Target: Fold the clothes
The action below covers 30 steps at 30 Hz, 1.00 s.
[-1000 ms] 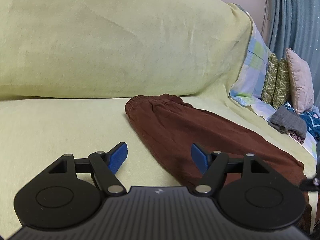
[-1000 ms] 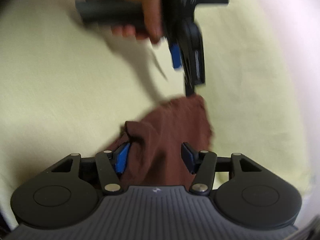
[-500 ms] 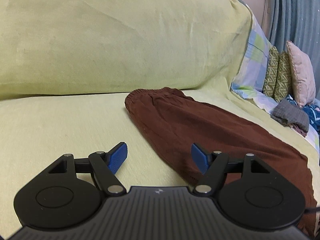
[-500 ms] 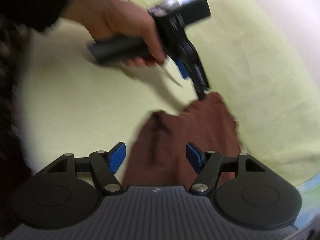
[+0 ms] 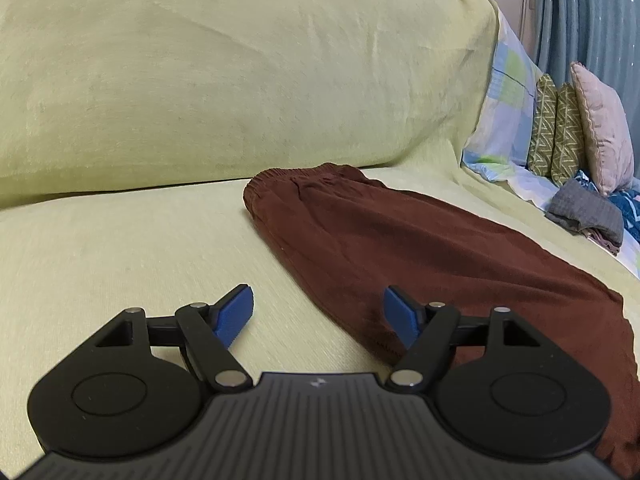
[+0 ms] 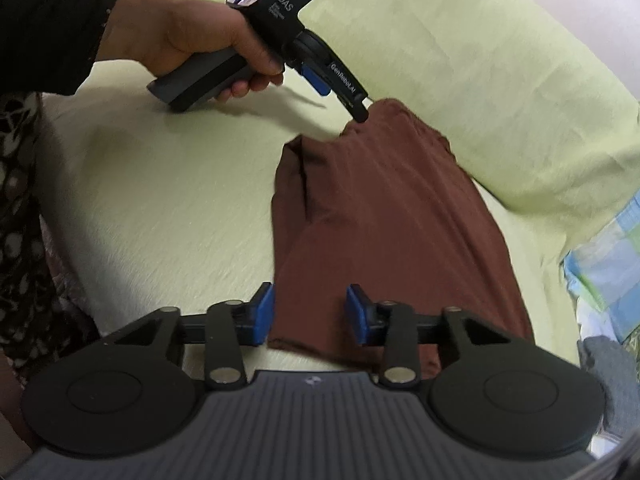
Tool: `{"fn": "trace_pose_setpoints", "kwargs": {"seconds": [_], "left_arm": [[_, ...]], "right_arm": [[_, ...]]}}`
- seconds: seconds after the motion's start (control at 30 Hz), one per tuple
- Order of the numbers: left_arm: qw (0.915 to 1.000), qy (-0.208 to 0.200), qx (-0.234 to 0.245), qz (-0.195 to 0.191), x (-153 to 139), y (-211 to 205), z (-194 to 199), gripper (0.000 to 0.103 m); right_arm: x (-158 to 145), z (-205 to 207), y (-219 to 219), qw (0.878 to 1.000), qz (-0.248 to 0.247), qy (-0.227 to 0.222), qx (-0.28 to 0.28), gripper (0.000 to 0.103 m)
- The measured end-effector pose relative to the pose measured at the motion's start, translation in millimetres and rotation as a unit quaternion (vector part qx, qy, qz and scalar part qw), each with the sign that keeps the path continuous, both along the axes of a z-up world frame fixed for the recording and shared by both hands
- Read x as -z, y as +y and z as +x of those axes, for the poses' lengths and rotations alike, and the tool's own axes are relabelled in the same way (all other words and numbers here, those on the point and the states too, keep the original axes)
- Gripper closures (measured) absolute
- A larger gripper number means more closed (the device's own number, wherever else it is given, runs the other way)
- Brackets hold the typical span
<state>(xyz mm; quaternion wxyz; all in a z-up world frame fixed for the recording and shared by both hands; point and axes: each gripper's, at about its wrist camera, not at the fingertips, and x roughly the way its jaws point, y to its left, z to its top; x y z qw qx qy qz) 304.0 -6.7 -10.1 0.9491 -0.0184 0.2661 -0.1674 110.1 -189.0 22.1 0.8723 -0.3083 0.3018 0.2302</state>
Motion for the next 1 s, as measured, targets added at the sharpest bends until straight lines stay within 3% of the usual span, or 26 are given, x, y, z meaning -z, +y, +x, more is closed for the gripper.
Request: {"fn": "trace_pose_setpoints", "kwargs": {"seconds": [0.13, 0.33, 0.57, 0.77, 0.9, 1.0], "left_arm": [[1.0000, 0.002, 0.000, -0.002, 0.7, 0.8, 0.1, 0.030], [1.0000, 0.002, 0.004, -0.004, 0.5, 1.1, 0.6, 0.030], [0.9994, 0.005, 0.033, 0.009, -0.7, -3.7, -2.3, 0.030], [0.9951, 0.008, 0.088, 0.043, -0.5, -17.3, -7.6, 0.030], [0.9888, 0.013, 0.115, 0.094, 4.7, -27.4, -12.6, 0.029], [0.9866, 0.008, 0.124, 0.105, 3.8, -27.0, -16.5, 0.029]], "right_arm": [[2.0, -6.3, -1.8, 1.000, -0.016, 0.001, -0.015, 0.095], [-9.4, -15.4, -6.6, 0.999, -0.040, -0.018, -0.017, 0.096], [-0.6, -20.8, -6.9, 0.999, -0.038, 0.007, -0.014, 0.094], [-20.5, -9.2, 3.0, 0.999, 0.040, -0.007, 0.008, 0.092], [-22.0, 29.3, 13.3, 0.994, 0.096, -0.017, 0.040, 0.092], [-20.8, 55.8, 15.8, 0.991, 0.117, -0.016, 0.057, 0.092]]}}
